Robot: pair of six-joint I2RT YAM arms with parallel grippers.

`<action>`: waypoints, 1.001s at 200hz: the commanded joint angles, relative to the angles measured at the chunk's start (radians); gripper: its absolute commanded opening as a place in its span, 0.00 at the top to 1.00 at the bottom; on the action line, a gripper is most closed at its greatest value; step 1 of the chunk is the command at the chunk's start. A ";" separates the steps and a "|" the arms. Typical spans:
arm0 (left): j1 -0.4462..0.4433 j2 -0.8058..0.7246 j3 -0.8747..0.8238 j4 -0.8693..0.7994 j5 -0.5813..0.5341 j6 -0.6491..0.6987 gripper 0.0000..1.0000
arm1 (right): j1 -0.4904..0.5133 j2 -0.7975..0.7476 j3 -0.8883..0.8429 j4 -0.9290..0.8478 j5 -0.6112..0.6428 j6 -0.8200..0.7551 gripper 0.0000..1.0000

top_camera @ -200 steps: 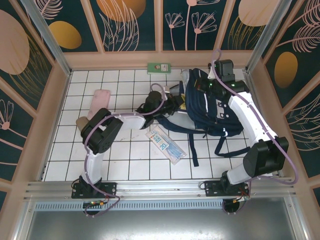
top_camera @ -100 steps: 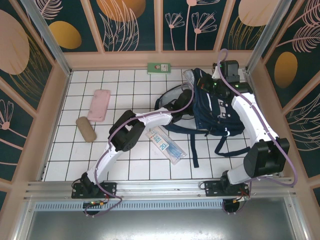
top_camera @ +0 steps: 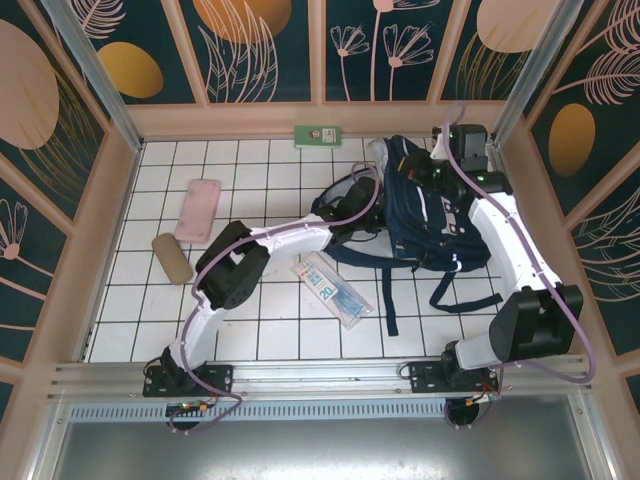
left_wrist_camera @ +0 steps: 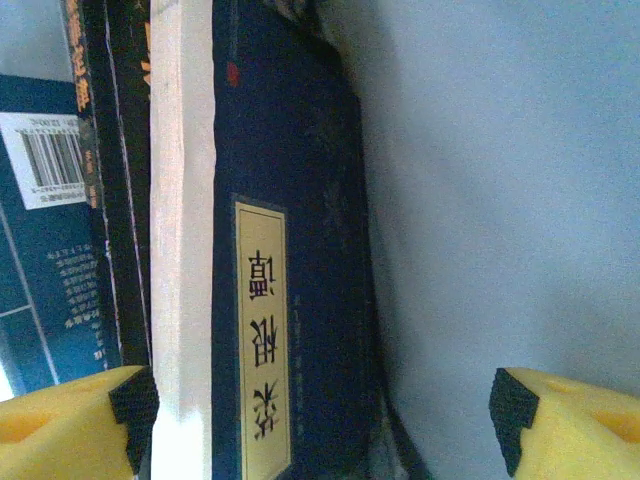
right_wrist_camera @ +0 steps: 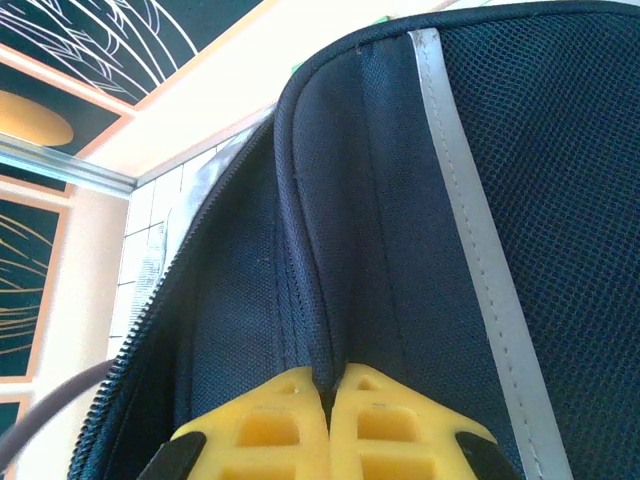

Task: Pack the student bag
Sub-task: Place the book in the student bag.

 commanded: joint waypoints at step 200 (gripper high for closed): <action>0.001 0.135 0.107 0.155 0.205 -0.058 0.51 | -0.017 -0.030 -0.033 0.106 -0.049 0.023 1.00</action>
